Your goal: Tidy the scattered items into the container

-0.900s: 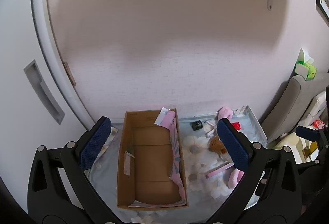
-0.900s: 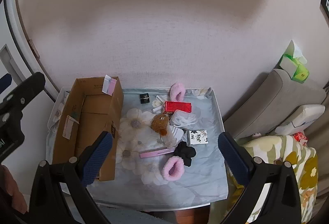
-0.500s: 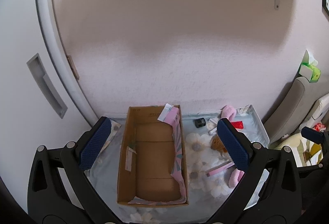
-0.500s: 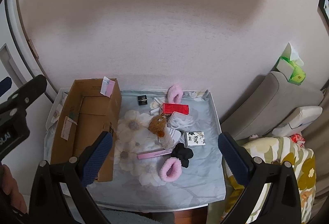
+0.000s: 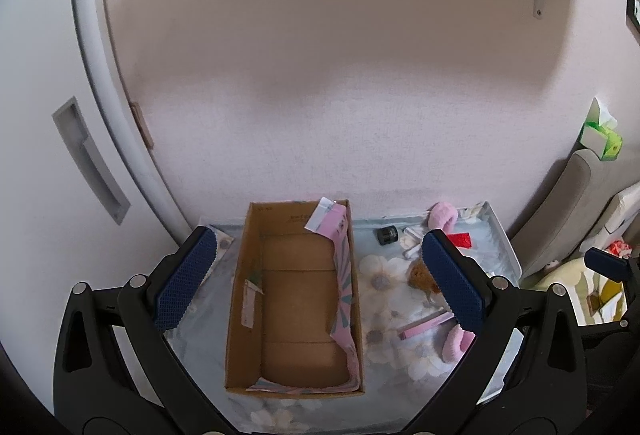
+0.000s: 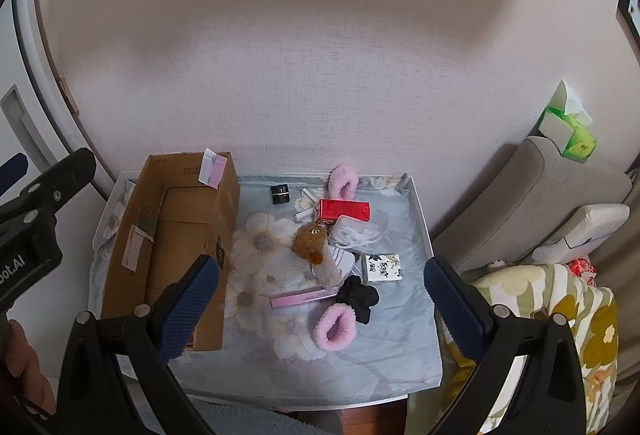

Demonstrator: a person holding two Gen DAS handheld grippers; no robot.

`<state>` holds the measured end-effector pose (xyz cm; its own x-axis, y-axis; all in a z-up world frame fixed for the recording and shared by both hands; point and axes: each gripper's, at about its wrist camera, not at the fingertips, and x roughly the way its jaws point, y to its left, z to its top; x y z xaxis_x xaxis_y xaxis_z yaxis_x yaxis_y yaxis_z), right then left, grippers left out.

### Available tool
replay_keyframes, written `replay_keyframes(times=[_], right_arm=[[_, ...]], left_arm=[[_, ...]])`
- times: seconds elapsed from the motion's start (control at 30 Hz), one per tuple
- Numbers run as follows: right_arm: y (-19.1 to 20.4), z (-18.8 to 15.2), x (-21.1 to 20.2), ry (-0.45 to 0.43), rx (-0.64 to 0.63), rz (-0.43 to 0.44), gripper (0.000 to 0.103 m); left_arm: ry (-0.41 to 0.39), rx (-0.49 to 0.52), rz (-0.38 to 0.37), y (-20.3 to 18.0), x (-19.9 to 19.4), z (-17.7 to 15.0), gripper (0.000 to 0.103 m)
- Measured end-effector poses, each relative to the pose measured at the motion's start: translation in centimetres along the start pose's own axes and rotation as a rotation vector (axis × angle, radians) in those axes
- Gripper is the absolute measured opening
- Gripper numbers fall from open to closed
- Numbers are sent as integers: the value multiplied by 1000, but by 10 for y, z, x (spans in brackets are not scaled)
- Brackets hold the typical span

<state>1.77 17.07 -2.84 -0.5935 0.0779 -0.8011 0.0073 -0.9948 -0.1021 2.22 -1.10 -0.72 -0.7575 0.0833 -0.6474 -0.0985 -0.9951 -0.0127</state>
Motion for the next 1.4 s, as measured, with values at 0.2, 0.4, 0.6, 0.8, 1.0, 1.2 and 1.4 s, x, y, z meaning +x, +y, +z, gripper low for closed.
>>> replay_keyframes(times=[0.2, 0.4, 0.6, 0.8, 1.0, 1.2, 1.4], right_arm=[[-1, -2, -1, -1, -5, 25, 102], [-5, -4, -1, 1, 15, 35, 102], [-16, -6, 1, 3, 26, 38, 102], [-29, -5, 5, 14, 43, 60, 102], [-66, 4, 4, -14, 114, 206, 102], [-111, 26, 6, -70, 68, 181, 102], [-140, 37, 45, -38, -13, 171, 102]], left_arm=[[18, -4, -2, -3, 4, -2, 102], [33, 7, -10, -10, 8, -5, 102], [42, 10, -23, -18, 11, -8, 102], [55, 15, -29, -27, 14, -9, 102], [74, 25, -35, -34, 19, -10, 102], [98, 57, -94, -49, 28, -19, 102], [186, 86, -176, -84, 56, -46, 102]])
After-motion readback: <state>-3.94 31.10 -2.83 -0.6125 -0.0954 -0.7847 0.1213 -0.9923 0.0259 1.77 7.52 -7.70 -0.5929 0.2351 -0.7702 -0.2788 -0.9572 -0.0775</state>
